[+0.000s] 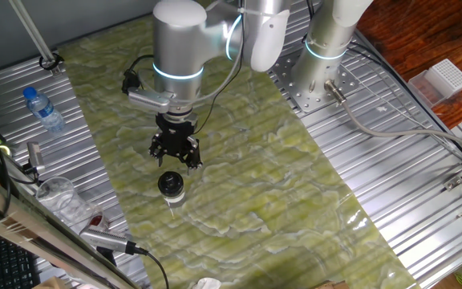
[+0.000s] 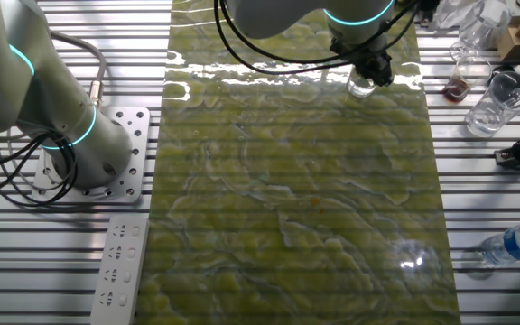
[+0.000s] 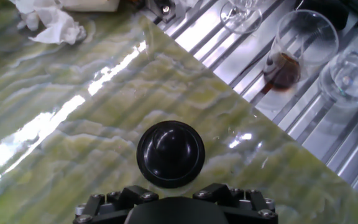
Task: Screw the lid onto the jar
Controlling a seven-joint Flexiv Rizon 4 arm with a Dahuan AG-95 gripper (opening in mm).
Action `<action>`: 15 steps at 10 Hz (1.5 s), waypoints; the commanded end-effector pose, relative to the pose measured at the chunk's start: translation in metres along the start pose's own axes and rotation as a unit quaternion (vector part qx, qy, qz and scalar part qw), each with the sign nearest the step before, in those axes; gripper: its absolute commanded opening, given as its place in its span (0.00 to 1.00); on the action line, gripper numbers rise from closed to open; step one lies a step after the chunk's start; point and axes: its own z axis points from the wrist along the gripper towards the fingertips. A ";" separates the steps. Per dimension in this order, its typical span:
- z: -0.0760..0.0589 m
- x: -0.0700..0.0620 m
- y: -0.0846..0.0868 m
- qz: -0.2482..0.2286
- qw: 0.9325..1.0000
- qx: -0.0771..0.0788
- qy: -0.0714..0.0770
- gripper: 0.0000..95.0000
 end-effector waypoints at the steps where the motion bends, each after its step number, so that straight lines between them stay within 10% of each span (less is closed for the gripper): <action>1: 0.001 -0.002 0.001 -0.001 1.000 -0.003 -0.003 0.80; 15: 0.008 -0.026 -0.003 -0.005 1.000 -0.008 -0.022 0.80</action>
